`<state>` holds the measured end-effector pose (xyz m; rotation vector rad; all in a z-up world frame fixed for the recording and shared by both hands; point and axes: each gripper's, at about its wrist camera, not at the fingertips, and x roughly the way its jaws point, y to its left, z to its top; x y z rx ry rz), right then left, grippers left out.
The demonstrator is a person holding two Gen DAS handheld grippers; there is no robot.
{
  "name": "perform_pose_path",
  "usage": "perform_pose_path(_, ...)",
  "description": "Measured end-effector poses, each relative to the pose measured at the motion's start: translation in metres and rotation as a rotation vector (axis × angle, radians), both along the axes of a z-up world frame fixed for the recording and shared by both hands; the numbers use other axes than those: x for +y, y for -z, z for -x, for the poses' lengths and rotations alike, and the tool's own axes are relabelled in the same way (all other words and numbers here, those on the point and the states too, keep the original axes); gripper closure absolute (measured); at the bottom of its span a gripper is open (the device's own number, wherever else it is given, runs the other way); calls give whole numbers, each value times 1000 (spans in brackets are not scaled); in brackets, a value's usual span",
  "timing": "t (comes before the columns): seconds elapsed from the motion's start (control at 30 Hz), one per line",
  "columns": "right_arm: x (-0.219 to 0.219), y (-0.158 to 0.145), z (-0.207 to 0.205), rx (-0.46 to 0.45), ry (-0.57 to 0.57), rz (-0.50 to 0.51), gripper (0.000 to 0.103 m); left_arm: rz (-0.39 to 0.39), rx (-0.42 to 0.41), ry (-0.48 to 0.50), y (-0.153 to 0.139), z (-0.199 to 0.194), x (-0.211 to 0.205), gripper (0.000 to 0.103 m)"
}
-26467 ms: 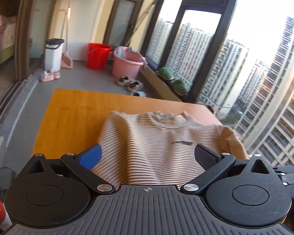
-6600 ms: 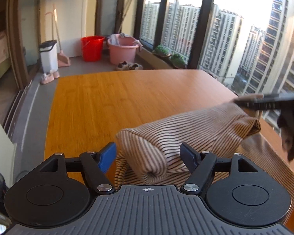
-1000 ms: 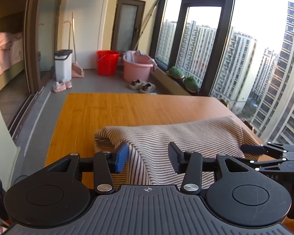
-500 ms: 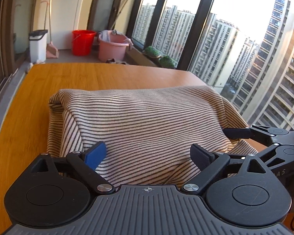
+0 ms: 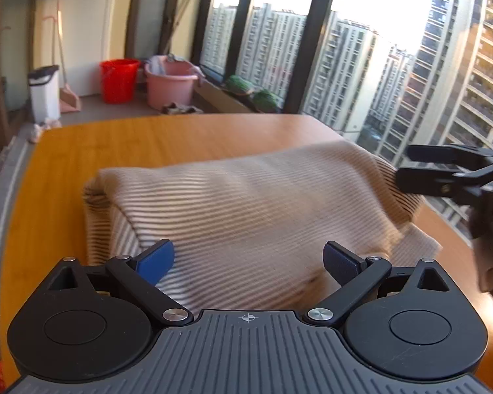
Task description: Fold clothes
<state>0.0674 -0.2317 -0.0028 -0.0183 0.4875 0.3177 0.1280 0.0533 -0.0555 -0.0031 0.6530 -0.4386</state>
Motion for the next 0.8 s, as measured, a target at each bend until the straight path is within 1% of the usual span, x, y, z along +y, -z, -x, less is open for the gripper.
perform_pose_path(0.03,-3,-6,-5,-24,29,16,0,-18,-18,-64,-2,-6,5,3)
perform_pose_path(0.07,-5,-10,-9,-41,55,29,0,-7,-28,-99,-5,-8,9,3)
perform_pose_path(0.1,-7,-11,-14,-55,68,39,0,32,-36,-89,-10,-6,12,3)
perform_pose_path(0.17,-9,-13,-23,-82,95,59,0,92,-38,-25,-17,3,10,3)
perform_pose_path(0.23,-4,-7,-38,-76,101,111,1,113,-16,46,-15,10,0,3)
perform_pose_path(0.27,-2,-4,-45,-72,103,136,7,122,-4,82,-14,14,-5,3)
perform_pose_path(0.3,1,0,-53,-51,84,144,18,132,23,105,-9,15,-11,3)
perform_pose_path(0.37,9,14,-71,18,53,151,26,133,73,112,4,14,-18,3)
perform_pose_path(0.4,12,23,-77,49,53,169,28,119,69,117,6,15,-20,3)
perform_pose_path(0.47,18,41,-90,111,53,206,28,89,50,126,10,18,-22,3)
perform_pose_path(0.57,18,48,-83,127,56,211,28,75,54,127,8,12,-18,3)
perform_pose_path(0.63,13,47,-72,145,69,189,28,41,42,119,9,3,-14,3)
perform_pose_path(0.7,8,47,-58,161,86,162,27,29,39,132,7,-9,-12,3)
perform_pose_path(0.77,0,47,-38,196,112,93,25,-4,31,126,6,-18,-16,3)
perform_pose_path(0.8,-4,47,-28,228,123,41,25,-22,27,122,5,-23,-18,3)
